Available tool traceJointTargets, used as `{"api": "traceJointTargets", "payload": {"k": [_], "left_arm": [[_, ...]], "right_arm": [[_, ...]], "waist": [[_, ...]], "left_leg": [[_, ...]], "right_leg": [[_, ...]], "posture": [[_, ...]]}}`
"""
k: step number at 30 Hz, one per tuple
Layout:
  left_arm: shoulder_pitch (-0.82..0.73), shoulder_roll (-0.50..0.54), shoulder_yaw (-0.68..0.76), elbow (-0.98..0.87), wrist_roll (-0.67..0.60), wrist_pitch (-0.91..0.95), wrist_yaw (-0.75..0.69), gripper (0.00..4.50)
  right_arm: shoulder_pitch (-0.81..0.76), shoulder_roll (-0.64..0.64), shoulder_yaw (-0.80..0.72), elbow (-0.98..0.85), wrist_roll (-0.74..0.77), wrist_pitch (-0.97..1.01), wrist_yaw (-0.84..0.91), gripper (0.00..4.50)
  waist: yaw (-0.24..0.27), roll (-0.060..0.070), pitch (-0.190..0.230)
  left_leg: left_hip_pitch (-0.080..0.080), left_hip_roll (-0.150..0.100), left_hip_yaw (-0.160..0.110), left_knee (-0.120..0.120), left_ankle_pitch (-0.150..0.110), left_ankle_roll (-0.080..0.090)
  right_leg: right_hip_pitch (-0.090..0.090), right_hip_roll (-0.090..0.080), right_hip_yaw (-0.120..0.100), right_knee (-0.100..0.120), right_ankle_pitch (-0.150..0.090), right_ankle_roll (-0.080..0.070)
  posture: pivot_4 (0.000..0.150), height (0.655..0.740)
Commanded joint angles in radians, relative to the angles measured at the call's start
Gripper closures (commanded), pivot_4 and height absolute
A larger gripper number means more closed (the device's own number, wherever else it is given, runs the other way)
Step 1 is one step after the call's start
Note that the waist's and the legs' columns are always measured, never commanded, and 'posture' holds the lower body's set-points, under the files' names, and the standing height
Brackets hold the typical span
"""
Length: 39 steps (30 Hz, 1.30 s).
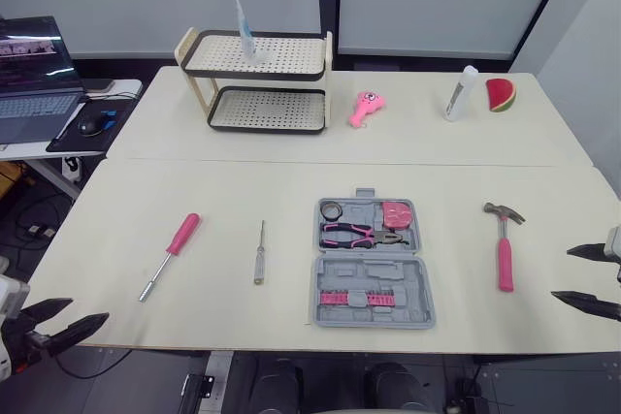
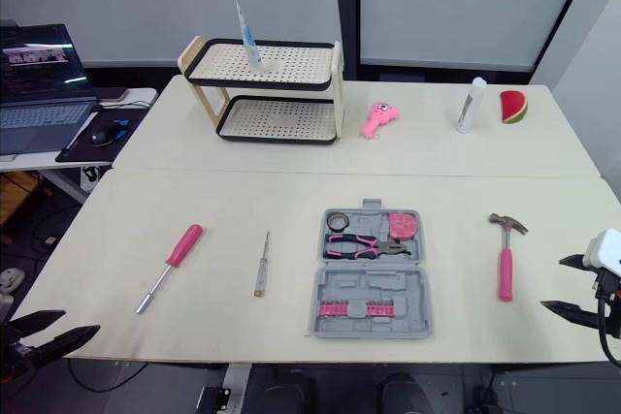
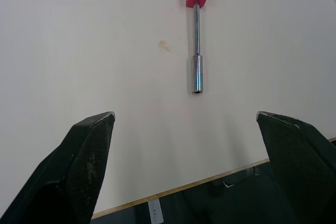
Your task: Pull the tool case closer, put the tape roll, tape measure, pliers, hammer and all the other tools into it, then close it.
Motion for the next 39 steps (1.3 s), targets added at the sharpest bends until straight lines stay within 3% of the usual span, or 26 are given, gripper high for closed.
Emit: {"api": "traceJointTargets", "payload": {"k": [1,9,14,22,27,32,39], "left_arm": [[0.008,-0.003,0.032,0.006,-0.013,-0.025,0.008,0.0],[0.025,-0.026,0.048,-0.006,-0.021,-0.036,0.041,0.0],[0.08,-0.082,0.063,-0.111,-0.05,-0.004,0.076,0.0],[0.208,-0.268,0.048,-0.49,-0.13,0.128,0.239,0.0],[0.223,-0.392,-0.053,-0.753,-0.179,0.235,0.396,0.0],[0.146,-0.538,-0.209,-0.951,-0.172,0.301,0.624,0.0],[-0.005,-0.646,-0.485,-1.019,0.005,0.339,0.901,0.0]], "right_arm": [[-0.011,-0.022,-0.012,0.007,-0.006,-0.029,-0.004,0.05],[-0.062,-0.032,0.032,0.031,-0.024,-0.123,-0.011,0.05],[-0.173,-0.047,0.129,-0.049,0.025,-0.137,0.009,0.05],[-0.575,-0.032,0.416,-0.299,0.274,0.132,0.03,0.05],[-0.759,0.007,0.548,-0.332,0.323,0.221,0.025,0.05],[-0.811,0.037,0.608,-0.307,0.302,0.215,0.026,0.05],[-0.797,0.041,0.626,-0.298,0.284,0.197,0.033,0.05]], "waist": [[0.0,0.0,0.0],[-0.001,0.0,0.0],[-0.004,0.0,0.0],[-0.003,0.0,0.0],[0.01,-0.001,0.0],[0.013,-0.003,-0.001],[0.01,-0.002,-0.001]], "left_leg": [[0.0,0.0,0.0,0.0,0.0,0.0],[0.001,0.0,0.001,-0.001,0.0,0.0],[0.002,0.001,0.002,-0.001,0.0,0.0],[0.001,0.002,0.001,-0.001,0.0,0.0],[-0.002,-0.001,-0.002,0.0,0.0,0.0],[-0.003,-0.001,-0.002,0.001,0.0,0.0],[-0.003,-0.001,-0.002,0.001,0.0,0.0]], "right_leg": [[0.0,0.0,0.0,0.0,0.0,0.0],[0.0,0.0,0.001,0.0,0.0,0.0],[0.0,0.0,0.002,0.0,0.0,0.0],[0.0,0.0,0.001,0.0,0.0,0.0],[0.001,-0.003,-0.002,-0.005,0.0,0.0],[0.002,-0.003,-0.003,-0.006,0.0,0.0],[0.001,-0.001,-0.002,-0.006,0.001,0.0]], "posture": [[0.15,0.74],[0.15,0.74],[0.15,0.74],[0.15,0.74],[0.15,0.74],[0.15,0.74],[0.15,0.74]]}}
